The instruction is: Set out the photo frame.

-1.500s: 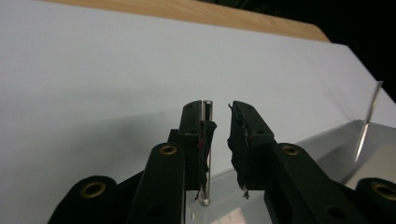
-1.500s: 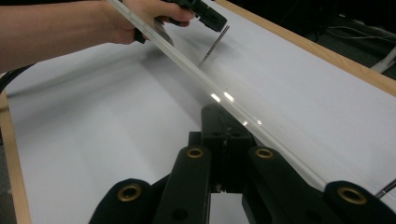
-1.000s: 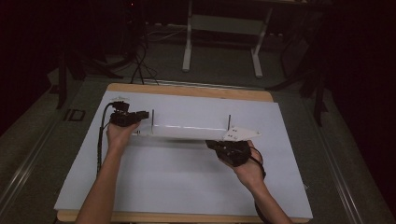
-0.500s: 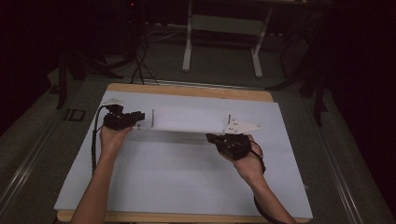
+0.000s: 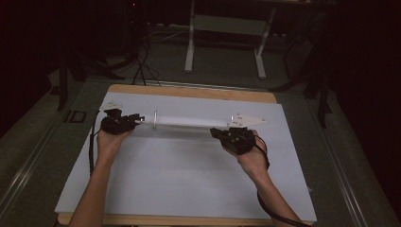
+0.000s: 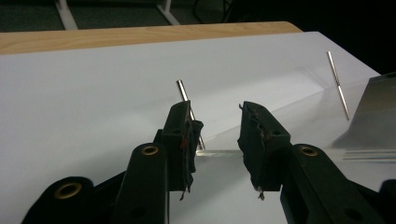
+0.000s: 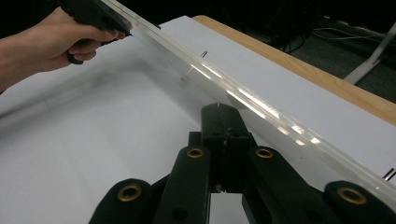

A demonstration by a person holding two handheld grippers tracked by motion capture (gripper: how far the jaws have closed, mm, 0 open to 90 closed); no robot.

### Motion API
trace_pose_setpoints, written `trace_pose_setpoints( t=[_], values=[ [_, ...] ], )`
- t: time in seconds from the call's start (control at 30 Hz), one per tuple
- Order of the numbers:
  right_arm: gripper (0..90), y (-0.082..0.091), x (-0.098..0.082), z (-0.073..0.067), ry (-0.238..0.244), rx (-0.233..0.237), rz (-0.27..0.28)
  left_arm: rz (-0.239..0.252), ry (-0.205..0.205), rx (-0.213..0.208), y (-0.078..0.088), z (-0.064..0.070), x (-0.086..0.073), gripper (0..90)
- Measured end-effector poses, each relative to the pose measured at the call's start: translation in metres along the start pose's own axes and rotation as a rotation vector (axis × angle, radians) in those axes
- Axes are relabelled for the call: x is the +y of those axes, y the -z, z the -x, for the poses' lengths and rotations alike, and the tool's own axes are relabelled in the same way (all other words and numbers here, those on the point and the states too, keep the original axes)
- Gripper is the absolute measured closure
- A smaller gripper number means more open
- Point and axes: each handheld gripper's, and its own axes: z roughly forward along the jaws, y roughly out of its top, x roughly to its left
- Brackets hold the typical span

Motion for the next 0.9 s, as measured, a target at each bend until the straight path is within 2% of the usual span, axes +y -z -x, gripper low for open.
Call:
trace_pose_setpoints(
  t=[0.33, 0.9],
  values=[
    [90.0, -0.003, 0.004, 0.007, -0.01, -0.013, -0.003, 0.002, -0.042, -0.008, 0.005, 0.0, -0.004, 60.7],
    [90.0, -0.006, 0.006, 0.016, -0.03, -0.023, -0.003, 0.017, -0.09, -0.037, 0.014, 0.0, -0.008, 57.2]
  ],
)
